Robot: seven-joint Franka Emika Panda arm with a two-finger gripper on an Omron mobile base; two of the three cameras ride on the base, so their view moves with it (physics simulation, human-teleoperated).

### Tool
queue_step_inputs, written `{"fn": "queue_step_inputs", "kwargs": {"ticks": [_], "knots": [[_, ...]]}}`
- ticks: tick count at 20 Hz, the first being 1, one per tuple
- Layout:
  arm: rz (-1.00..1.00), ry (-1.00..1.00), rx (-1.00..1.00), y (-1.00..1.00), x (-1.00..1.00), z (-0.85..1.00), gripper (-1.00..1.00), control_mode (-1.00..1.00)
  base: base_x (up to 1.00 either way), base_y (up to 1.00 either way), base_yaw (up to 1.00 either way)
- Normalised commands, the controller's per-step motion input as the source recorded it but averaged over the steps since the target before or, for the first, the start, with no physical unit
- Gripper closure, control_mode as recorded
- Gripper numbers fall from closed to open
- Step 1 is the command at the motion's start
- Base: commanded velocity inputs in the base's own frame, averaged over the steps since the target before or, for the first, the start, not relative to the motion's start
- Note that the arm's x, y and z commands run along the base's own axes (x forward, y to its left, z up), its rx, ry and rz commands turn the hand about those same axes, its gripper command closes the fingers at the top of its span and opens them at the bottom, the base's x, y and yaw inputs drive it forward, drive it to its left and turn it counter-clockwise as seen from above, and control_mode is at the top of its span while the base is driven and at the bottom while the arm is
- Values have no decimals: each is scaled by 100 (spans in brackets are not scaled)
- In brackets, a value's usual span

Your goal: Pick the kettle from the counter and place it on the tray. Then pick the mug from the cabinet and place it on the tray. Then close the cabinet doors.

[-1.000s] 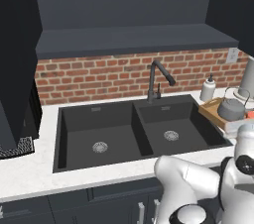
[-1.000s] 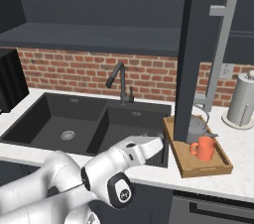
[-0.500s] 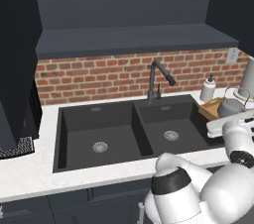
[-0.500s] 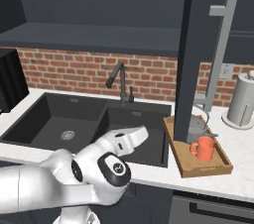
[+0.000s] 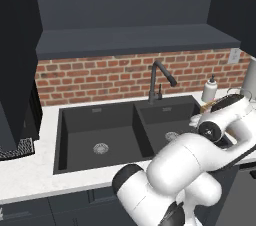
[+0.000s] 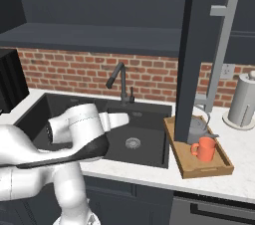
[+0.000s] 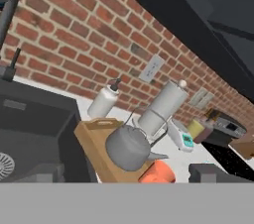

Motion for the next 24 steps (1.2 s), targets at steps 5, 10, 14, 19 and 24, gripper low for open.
{"fn": "queue_step_inputs", "kwargs": {"ticks": [5,10,14,19,24], "knots": [[2,9,15,54,-23,41,-100,-100,0,0,0],[0,2,20,45,-13,56,-100,-100,0,0,0],[0,7,24,40,-10,59,-100,-100,0,0,0],[0,8,25,39,-11,66,-100,-100,0,0,0],[0,3,26,35,-17,73,-100,-100,0,0,0]]}}
